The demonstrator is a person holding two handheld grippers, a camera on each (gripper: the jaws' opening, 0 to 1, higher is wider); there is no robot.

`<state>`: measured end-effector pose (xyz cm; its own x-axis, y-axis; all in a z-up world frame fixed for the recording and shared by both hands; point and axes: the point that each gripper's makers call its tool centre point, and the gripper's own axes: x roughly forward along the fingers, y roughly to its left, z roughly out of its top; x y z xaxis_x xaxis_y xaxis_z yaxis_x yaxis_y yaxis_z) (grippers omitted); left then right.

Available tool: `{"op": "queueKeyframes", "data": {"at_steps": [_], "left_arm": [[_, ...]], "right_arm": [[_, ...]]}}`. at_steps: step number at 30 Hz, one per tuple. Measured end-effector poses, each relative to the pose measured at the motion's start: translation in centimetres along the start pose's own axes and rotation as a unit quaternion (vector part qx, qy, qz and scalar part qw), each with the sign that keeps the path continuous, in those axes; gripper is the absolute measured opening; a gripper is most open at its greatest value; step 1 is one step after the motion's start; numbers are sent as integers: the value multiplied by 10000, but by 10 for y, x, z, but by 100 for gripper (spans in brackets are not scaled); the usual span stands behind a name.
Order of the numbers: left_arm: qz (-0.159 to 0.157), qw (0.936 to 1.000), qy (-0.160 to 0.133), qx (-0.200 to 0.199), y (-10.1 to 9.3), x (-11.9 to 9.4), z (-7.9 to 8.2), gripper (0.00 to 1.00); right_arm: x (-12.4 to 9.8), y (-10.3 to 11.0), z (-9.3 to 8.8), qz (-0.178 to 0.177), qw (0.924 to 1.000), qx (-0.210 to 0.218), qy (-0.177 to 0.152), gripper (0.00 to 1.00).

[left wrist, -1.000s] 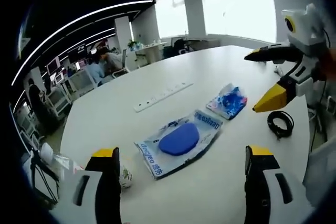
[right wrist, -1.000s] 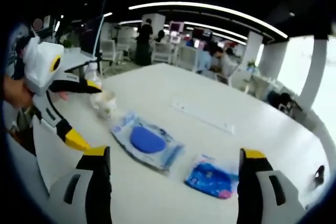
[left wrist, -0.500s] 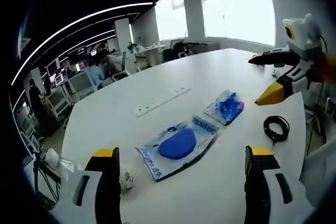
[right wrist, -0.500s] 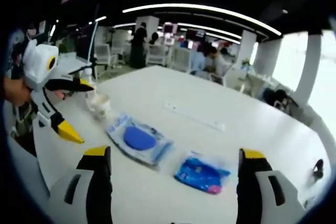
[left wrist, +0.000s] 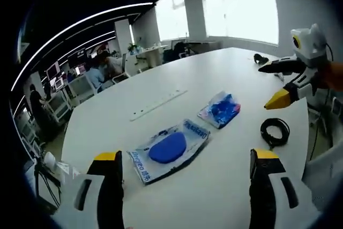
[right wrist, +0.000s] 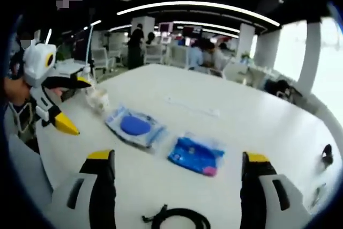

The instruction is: Arrange the tabletop items into an orderly group along one side of the table until the central work area is clear of visible clutter.

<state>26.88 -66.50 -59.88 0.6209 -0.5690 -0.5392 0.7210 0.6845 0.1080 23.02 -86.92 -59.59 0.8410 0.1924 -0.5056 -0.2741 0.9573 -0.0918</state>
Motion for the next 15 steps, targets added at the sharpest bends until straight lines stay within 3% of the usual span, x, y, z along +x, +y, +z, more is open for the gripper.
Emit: {"op": "queueKeyframes", "data": {"at_steps": [15], "left_arm": [[-10,10000,31,44,-40,10,6,93]], "right_arm": [[-23,-33,-44,10,9999,34,169,83]]}}
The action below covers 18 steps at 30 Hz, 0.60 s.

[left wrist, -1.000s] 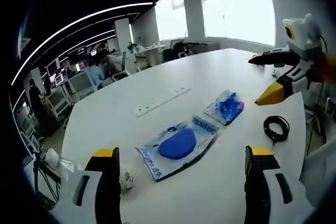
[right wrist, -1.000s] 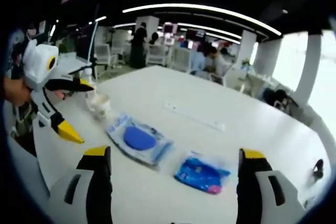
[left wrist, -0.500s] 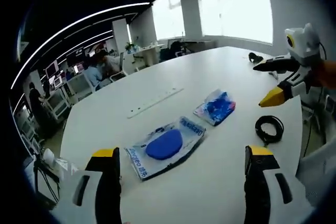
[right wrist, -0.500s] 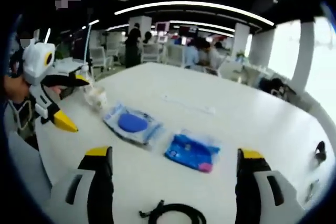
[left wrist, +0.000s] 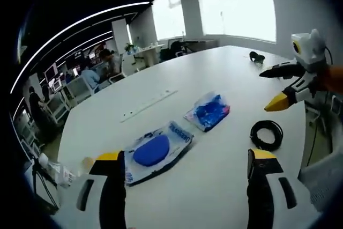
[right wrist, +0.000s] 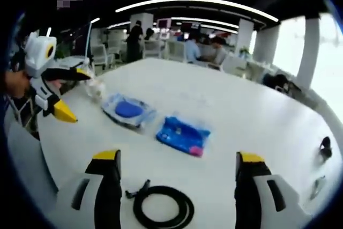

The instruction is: Arrange the tabletop items into an orderly group along one side of the table until the central work area is clear of visible clutter.

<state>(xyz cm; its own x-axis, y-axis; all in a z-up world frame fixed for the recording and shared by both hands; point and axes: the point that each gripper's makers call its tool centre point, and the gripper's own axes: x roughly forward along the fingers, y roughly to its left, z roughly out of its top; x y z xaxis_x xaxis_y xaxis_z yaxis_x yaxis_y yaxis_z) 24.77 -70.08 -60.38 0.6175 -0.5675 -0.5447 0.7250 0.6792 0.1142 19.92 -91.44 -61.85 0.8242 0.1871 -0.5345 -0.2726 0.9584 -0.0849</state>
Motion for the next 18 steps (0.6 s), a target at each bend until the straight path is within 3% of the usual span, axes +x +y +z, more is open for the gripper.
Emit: {"op": "queueKeyframes", "data": {"at_steps": [8,18], "left_arm": [[23,9999,66,72,-15,8,-5,90],[-111,9999,60,93,-28,20,-10,87]], "right_arm": [[-3,-9,-28,57,9999,114,93,75],[5,0,-72,358,9974,363,502,50]]}}
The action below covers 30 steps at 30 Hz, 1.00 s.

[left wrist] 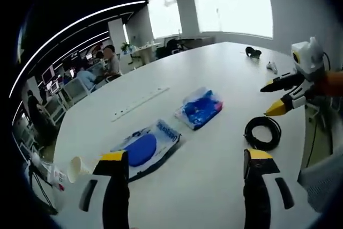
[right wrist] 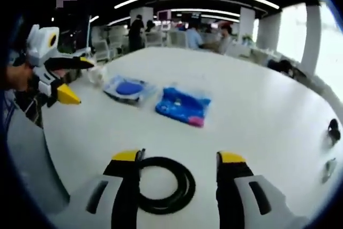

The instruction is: Arrange the tabletop items into an orderly group along one side of the table until the central work area is clear of visible clutter.

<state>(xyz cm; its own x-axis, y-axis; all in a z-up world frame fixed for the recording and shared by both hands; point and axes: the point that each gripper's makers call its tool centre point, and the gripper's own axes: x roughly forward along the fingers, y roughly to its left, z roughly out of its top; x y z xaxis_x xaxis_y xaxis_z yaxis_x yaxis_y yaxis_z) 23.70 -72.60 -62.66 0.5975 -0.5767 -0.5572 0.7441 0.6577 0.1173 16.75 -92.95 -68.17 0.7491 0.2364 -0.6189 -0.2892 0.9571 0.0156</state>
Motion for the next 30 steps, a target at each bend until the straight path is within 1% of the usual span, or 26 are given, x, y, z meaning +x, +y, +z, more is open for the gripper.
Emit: {"op": "queueKeyframes", "data": {"at_steps": [1,4,9,12,15,17,19,21,24,26,29,30], "left_arm": [[6,10000,-18,-6,0,1,0,87],[8,10000,-29,-42,-1,1,0,87],[52,10000,-53,-63,1,0,-1,86],[75,9999,-43,-84,3,-1,-4,85],[101,9999,-7,-86,5,-3,-9,84],[119,9999,12,-103,6,-4,-11,84],[136,9999,39,-96,7,-5,-14,84],[152,9998,66,-102,9,-6,-16,84],[164,9998,102,-89,11,-8,-19,83],[172,9997,119,-85,12,-9,-20,83],[170,9997,122,-84,12,-11,-22,82],[156,9998,136,-63,12,-11,-23,82]], "right_arm": [[1,1,-3,29,10000,4,-8,49],[5,3,-13,99,9999,62,117,45],[12,3,-19,173,9997,47,187,39],[15,2,-23,177,9996,5,229,36],[18,1,-33,154,9992,115,340,34],[19,4,-41,187,9986,209,459,33],[22,5,-46,221,9982,219,507,32],[22,6,-48,212,9983,197,509,33],[21,7,-47,207,9983,341,434,33],[19,9,-49,210,9979,395,474,32],[18,10,-52,210,9976,425,506,27],[18,10,-53,205,9975,415,527,23]]}}
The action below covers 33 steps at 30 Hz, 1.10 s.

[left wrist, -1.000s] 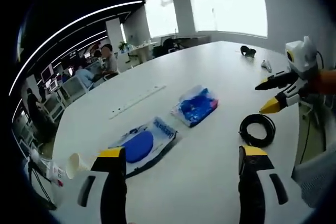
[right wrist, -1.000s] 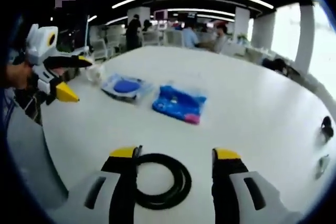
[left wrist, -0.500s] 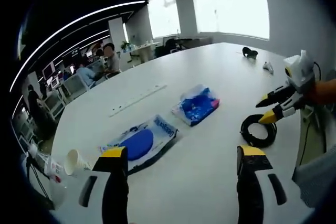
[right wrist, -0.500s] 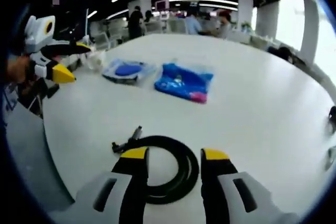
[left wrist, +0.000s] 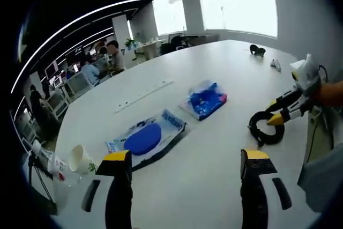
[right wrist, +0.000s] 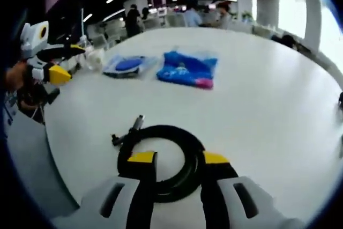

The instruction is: Arrange the tabletop items into an orderly group along one side of the table until the central work area is clear of visible clutter.

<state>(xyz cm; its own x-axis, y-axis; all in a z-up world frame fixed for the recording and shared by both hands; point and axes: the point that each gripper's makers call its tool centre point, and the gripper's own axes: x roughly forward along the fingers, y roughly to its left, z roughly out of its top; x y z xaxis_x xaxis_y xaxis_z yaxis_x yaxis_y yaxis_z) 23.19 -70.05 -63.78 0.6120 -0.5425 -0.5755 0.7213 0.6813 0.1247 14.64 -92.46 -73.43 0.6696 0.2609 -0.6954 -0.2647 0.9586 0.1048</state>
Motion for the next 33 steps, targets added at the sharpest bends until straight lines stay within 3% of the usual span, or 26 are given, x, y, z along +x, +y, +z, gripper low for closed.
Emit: {"op": "queueKeyframes", "data": {"at_steps": [4,9,15,20,26,30,33], "left_arm": [[-7,10000,38,2,-2,-2,-5,82],[-60,10000,68,-10,-10,-2,-8,81],[-117,9999,71,1,-18,-2,-12,80],[-134,9998,116,-70,-22,-1,-21,80],[-215,9997,117,-57,-28,-1,-25,79],[-263,9996,113,-82,-30,0,-26,79],[-324,9993,148,-61,-33,0,-31,79]], "right_arm": [[-5,4,-6,29,9999,65,101,12],[-8,9,-12,118,9996,205,149,7],[-9,30,-15,548,9951,792,240,5],[-8,46,-16,763,9949,595,275,4],[-6,49,-4,655,9976,238,-57,11],[1,44,-3,467,9988,-146,-90,16],[4,42,-5,405,9990,-154,-64,21]]}}
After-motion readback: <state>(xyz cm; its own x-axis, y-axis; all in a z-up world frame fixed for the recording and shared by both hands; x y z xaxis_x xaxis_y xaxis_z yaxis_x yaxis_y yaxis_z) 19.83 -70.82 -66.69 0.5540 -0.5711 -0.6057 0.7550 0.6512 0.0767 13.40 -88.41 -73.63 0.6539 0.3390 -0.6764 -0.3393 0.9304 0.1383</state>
